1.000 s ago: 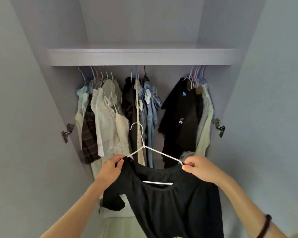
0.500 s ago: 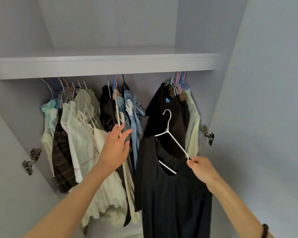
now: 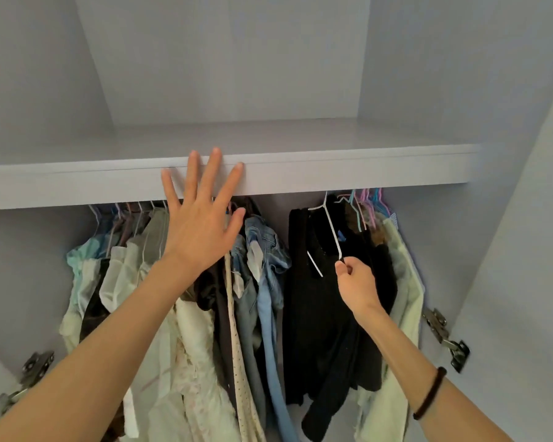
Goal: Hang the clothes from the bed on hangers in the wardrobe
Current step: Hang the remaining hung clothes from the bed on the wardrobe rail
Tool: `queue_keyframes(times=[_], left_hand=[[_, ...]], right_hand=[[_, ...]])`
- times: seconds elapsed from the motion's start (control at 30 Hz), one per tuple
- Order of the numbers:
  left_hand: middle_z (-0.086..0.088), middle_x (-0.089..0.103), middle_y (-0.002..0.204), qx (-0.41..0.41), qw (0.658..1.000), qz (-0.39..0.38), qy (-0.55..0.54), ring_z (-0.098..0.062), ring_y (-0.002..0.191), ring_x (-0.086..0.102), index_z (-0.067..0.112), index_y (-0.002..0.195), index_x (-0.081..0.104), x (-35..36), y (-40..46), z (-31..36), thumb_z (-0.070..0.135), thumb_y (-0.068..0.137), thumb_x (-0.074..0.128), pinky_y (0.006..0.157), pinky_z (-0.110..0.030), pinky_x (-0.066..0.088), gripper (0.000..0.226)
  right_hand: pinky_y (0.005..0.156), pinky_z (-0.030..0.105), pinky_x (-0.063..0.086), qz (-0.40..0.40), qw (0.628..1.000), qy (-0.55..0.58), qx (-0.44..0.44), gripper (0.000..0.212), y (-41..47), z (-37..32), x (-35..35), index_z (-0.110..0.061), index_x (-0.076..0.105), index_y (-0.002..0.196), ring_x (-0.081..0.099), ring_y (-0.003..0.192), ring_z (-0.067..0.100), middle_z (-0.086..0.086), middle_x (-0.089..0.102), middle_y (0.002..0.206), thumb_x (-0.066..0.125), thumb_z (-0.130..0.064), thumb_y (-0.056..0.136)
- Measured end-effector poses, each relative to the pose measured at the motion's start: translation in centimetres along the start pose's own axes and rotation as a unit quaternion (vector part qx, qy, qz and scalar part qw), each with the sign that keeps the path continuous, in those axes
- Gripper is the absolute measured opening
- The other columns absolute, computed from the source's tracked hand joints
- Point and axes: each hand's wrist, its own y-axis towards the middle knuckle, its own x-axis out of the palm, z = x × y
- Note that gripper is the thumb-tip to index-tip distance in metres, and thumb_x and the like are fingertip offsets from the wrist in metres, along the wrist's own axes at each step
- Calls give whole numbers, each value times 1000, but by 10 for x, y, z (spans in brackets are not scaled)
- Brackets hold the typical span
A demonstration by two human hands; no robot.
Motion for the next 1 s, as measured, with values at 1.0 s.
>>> queue_keyframes(times=[1.0], left_hand=[[-11, 13, 155, 14, 1000, -3, 27, -34, 143, 6, 27, 146, 22, 2, -6, -18, 33, 91, 40, 112, -58, 8, 58]], right_hand=[[92, 48, 38, 96, 967, -229, -48, 42, 70, 12, -6, 0, 42, 129, 43, 116, 39, 23, 43, 128, 51, -20, 93]])
